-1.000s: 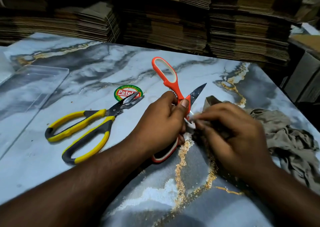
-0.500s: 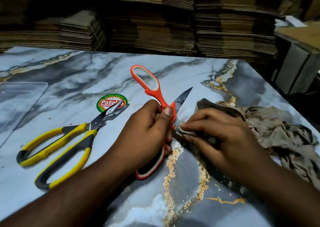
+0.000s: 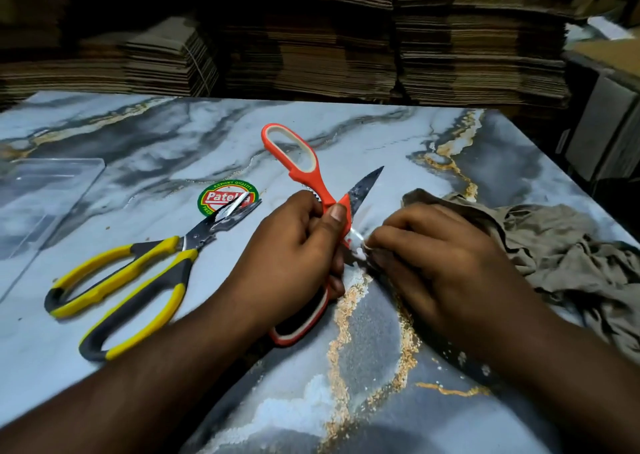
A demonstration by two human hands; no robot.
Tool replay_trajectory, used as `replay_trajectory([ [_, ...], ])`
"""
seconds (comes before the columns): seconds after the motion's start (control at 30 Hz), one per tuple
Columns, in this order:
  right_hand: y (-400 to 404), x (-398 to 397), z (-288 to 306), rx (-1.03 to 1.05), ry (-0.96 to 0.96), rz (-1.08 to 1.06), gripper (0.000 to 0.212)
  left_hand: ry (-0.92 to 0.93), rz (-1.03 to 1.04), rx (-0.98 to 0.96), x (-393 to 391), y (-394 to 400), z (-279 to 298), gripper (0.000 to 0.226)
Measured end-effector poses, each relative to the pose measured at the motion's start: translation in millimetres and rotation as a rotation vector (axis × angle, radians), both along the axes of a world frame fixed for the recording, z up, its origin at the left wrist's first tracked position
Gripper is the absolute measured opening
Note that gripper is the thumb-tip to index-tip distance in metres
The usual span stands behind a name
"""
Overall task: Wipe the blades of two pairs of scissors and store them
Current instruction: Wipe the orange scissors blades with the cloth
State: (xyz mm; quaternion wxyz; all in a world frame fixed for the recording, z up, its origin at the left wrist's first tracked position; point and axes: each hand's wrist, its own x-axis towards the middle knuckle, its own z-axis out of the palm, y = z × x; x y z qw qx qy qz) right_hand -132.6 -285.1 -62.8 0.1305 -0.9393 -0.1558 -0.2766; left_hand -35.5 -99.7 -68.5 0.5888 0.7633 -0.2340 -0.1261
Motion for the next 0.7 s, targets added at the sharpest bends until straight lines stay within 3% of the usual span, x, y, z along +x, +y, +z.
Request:
replay_trajectory([
  [0.13,-3.0,-14.6,-5.8,-0.131,0.000,-0.007,0.014,0.022,-0.013,-0.002,0.5,-0.2,1.0,0.028],
  [0.7,7.4,-14.6,-3.6,-0.167,-0.007,-0.036,0.017,0.007,-0.014,-0.012,2.8,-0.5,-0.2,0.032],
])
